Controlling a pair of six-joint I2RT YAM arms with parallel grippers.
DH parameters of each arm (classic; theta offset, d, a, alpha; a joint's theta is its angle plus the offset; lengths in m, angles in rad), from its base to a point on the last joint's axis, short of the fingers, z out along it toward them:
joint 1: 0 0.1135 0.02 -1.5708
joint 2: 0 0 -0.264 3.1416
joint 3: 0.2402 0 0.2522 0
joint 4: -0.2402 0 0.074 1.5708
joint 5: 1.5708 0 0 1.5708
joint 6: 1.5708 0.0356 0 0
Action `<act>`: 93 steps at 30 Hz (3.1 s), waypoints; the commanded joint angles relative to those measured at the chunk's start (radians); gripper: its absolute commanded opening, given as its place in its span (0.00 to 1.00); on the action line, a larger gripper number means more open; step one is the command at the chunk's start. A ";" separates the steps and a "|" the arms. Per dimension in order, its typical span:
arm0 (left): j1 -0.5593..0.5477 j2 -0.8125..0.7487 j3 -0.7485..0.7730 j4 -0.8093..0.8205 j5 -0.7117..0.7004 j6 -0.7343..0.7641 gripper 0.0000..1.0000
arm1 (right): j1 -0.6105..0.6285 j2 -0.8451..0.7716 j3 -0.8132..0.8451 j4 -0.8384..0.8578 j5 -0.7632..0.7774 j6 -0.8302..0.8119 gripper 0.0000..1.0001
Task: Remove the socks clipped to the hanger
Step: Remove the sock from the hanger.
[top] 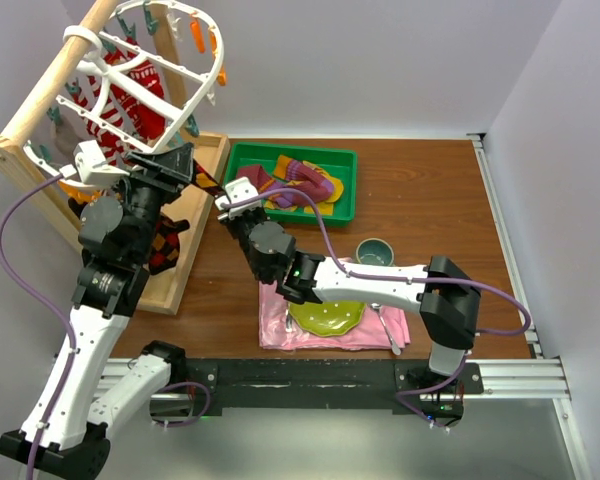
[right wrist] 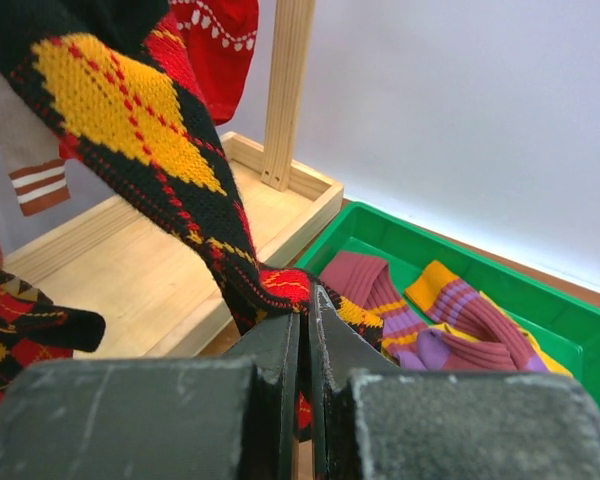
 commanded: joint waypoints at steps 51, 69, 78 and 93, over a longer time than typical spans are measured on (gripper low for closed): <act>0.005 0.037 0.063 0.002 -0.149 0.055 0.54 | 0.031 -0.018 0.018 0.095 0.051 -0.061 0.00; 0.005 0.001 0.030 0.045 -0.155 0.101 0.15 | 0.031 -0.020 0.011 0.092 0.053 -0.058 0.00; 0.005 0.002 0.033 0.048 -0.132 0.110 0.00 | 0.028 -0.027 -0.015 0.105 0.068 -0.062 0.00; 0.005 -0.006 0.030 0.050 -0.086 0.117 0.00 | -0.027 -0.115 -0.087 0.045 0.047 0.051 0.00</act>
